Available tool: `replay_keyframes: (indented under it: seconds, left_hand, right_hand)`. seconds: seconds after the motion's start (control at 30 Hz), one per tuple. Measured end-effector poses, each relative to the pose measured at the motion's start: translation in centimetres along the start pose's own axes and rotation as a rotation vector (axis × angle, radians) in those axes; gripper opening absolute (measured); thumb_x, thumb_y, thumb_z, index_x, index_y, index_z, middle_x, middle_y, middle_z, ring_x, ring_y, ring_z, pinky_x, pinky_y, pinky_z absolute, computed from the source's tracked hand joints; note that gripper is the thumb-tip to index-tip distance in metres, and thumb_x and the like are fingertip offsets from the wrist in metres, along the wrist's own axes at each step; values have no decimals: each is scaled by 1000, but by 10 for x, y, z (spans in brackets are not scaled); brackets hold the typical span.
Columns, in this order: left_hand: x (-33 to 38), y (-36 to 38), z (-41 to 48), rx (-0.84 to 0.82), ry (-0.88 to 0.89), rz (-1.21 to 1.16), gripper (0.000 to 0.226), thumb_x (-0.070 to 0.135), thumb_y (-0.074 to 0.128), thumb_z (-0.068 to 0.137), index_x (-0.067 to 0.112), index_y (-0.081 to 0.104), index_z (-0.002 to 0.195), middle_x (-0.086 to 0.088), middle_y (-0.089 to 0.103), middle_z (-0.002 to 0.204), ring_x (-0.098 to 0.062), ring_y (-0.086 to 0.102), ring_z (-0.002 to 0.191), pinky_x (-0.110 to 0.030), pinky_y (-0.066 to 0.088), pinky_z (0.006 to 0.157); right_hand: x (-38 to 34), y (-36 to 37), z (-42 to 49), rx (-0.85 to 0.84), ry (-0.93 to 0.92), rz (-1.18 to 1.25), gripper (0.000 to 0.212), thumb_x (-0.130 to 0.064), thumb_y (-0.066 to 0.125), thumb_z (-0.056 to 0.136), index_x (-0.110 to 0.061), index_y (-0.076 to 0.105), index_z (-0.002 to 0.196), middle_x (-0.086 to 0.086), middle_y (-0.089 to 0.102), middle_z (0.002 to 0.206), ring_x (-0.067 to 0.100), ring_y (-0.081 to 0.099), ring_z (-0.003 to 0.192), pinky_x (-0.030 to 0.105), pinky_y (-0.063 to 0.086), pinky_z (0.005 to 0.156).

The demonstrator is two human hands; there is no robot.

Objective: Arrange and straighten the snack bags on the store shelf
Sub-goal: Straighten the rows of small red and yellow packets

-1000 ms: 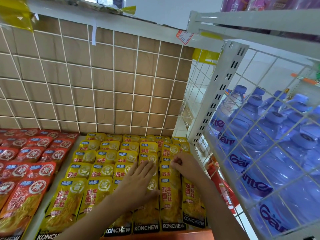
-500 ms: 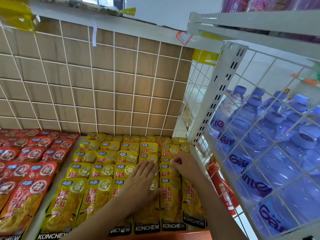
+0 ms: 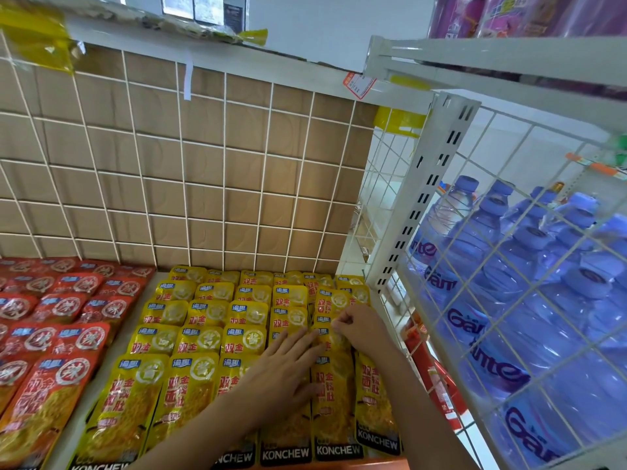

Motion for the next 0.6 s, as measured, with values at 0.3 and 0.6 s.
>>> replay_keyframes:
  seconds: [0.3,0.6]
  left_hand:
    - [2,3,-1,-55,14,-30,58,59,5,92,36,48,123,14,57,127,-7,54,119,-28,36,97]
    - [23,-13,9,39,134,-168,68,55,17,87,27,5,148,6,-8,157,-11,-13,143,-29,-11,112]
  right_hand:
    - [1,2,-3,-7,-3,62,21,-25,67,78,-20,53,64,-6,59,73,2,52,67,19,40,60]
    - [0,-12,11,50,-39,-170,15,-30,59,85,-21,64,97,-3,54,102,13,54,93,28,44,79]
Point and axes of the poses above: each hand's wrist, its own z-axis towards the middle knuckle, its own y-axis out of the palm, x = y × z, the point moved 9 cm from there along z, towards the middle knuckle
